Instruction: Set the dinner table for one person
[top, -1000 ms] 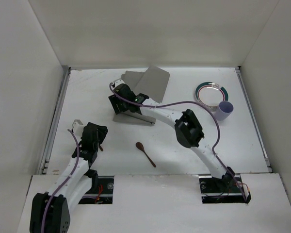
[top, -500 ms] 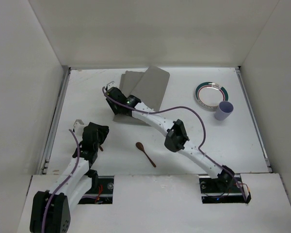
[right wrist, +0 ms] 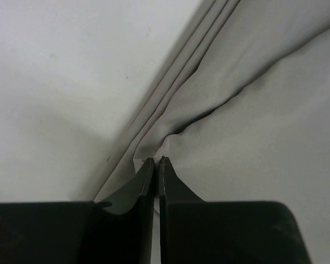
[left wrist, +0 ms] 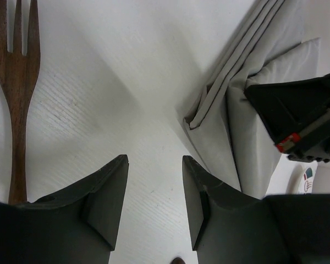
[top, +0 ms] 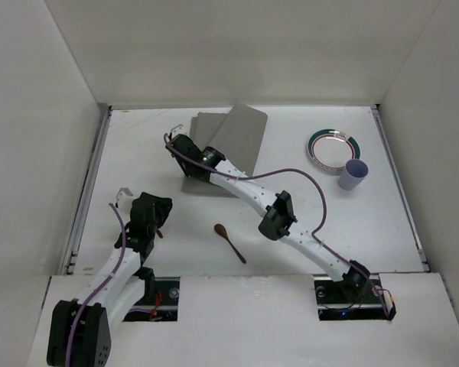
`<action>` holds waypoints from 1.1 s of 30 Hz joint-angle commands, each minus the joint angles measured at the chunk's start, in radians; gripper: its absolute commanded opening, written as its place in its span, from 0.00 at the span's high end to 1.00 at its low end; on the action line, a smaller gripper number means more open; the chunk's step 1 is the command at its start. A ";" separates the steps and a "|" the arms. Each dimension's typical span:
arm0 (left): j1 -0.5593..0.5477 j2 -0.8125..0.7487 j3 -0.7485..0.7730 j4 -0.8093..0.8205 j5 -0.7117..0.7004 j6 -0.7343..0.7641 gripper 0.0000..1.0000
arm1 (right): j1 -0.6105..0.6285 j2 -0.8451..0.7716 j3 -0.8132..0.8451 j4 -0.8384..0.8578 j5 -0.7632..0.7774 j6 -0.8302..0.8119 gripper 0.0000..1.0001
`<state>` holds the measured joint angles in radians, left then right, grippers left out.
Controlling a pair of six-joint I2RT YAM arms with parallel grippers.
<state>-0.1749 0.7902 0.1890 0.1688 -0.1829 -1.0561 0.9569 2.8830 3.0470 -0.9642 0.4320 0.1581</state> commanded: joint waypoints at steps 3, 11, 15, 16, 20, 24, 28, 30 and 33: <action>-0.022 0.024 0.044 0.023 0.037 0.002 0.56 | 0.003 -0.066 0.114 0.018 0.033 0.038 0.98; -0.094 0.167 0.138 0.072 0.051 0.056 0.52 | -0.019 -0.192 0.114 -0.036 0.008 0.093 0.99; -0.114 0.288 0.170 0.133 0.034 0.062 0.52 | -0.053 -0.254 0.114 -0.129 -0.032 0.130 1.00; -0.113 0.315 0.178 0.146 0.033 0.062 0.52 | -0.059 -0.269 0.114 -0.149 -0.032 0.130 1.00; -0.116 0.394 0.194 0.207 -0.009 0.050 0.53 | -0.092 -0.342 0.080 -0.231 -0.056 0.138 1.00; -0.116 0.432 0.213 0.221 -0.018 0.047 0.54 | -0.108 -0.497 -0.172 -0.200 -0.140 0.161 1.00; -0.116 0.466 0.219 0.251 -0.023 0.041 0.54 | -0.146 -0.790 -0.706 0.067 -0.196 0.155 1.00; -0.116 0.487 0.222 0.262 -0.023 0.041 0.54 | -0.187 -0.920 -0.932 0.178 -0.231 0.178 1.00; -0.114 0.524 0.228 0.279 -0.020 0.041 0.54 | -0.217 -1.031 -1.123 0.277 -0.224 0.216 0.99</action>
<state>-0.2863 1.2911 0.3805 0.3923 -0.1879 -1.0119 0.7780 1.9617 2.0415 -0.8948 0.2417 0.3233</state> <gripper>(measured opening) 0.462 0.088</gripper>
